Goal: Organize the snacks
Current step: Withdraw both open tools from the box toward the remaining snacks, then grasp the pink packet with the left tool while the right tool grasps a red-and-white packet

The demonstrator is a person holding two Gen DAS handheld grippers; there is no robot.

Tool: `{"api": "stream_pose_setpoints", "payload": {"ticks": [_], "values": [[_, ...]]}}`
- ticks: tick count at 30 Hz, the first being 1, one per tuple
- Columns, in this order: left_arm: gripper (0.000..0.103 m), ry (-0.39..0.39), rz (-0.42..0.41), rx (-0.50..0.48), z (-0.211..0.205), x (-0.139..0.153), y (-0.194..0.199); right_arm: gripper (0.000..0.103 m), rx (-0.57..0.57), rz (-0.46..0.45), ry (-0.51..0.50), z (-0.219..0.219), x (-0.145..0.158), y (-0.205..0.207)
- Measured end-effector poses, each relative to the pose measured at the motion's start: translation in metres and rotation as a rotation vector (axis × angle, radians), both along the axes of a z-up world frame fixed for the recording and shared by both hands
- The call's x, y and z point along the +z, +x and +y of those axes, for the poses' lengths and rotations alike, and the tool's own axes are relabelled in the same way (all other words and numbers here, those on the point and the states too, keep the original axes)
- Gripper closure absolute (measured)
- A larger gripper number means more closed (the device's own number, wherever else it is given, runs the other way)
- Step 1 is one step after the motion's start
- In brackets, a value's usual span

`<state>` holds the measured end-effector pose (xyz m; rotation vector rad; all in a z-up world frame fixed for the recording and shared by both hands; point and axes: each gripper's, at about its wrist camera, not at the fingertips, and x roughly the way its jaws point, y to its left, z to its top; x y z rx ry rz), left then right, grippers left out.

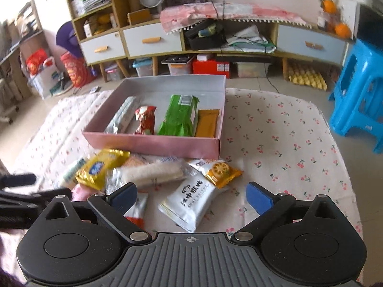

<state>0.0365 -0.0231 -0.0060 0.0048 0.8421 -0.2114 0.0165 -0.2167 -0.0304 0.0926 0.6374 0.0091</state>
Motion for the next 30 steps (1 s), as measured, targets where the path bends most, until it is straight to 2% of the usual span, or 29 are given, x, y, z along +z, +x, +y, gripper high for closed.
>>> {"api": "stream_pose_setpoints", "payload": {"ticks": [7,13,16,21,23,27,30], "values": [[0.000,0.030,-0.040,0.009,0.012,-0.009,-0.013,0.004,0.031,0.010,-0.040,0.004,-0.016,-0.005],[0.000,-0.007,0.005,0.033,0.022,-0.023,-0.016,0.004,0.070,0.005,-0.067,0.009,-0.025,-0.010],[0.000,-0.029,0.008,0.007,0.023,-0.030,-0.021,0.004,0.112,0.008,-0.088,0.013,-0.033,-0.010],[0.001,0.015,-0.014,-0.050,0.020,-0.040,-0.023,0.004,0.160,0.022,-0.113,0.021,-0.046,-0.006],[0.003,0.024,-0.024,-0.063,0.021,-0.040,-0.022,0.004,0.176,0.024,-0.110,0.024,-0.050,-0.004],[0.021,0.026,-0.029,-0.106,0.022,-0.042,-0.020,0.004,0.221,0.016,-0.088,0.030,-0.052,0.000],[0.026,0.009,-0.032,-0.124,0.022,-0.041,-0.019,0.004,0.283,0.003,-0.088,0.037,-0.052,-0.001]]}}
